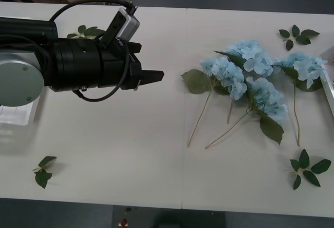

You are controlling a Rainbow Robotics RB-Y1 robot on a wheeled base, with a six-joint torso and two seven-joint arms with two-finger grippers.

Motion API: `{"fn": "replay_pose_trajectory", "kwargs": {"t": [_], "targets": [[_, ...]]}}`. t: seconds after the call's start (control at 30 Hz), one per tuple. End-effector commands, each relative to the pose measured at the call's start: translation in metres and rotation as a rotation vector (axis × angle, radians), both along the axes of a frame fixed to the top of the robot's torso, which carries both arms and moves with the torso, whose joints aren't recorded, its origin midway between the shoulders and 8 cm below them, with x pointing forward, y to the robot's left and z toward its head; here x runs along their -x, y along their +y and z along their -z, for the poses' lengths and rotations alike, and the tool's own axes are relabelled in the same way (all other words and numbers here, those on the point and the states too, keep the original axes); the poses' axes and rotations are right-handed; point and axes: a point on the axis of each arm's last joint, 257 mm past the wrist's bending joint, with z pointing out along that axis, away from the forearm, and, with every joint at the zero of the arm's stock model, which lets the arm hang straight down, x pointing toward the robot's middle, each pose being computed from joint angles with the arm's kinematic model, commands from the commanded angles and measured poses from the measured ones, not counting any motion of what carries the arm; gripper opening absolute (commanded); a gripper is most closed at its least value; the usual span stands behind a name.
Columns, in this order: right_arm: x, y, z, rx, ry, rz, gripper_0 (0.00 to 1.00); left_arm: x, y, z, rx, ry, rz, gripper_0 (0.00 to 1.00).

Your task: Put the red flowers into the right box and the blue flowers into the left box

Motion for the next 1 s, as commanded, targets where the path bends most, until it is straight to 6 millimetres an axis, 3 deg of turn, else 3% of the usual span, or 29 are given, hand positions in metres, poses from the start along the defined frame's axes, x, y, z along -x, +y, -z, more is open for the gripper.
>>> {"fn": "replay_pose_trajectory", "kwargs": {"t": [0.03,0.3,0.53,0.67,1.0], "targets": [[-0.006,-0.003,-0.021,0.003,-0.028,0.02,0.98,0.011,-0.023,-0.007,0.017,-0.08,0.065,1.0],[-0.006,0.023,-0.027,-0.034,0.007,-0.046,1.0,0.019,-0.031,-0.01,0.059,-0.081,0.094,1.0],[-0.028,0.104,-0.029,-0.138,-0.014,-0.192,1.0,0.021,-0.03,-0.01,0.063,-0.074,0.101,1.0],[-0.042,0.141,-0.017,-0.172,-0.034,-0.254,1.0,0.021,-0.03,-0.01,0.063,-0.074,0.101,1.0],[-0.075,0.211,0.027,-0.192,-0.058,-0.348,1.0,0.021,-0.03,-0.01,0.063,-0.074,0.101,1.0]]}}
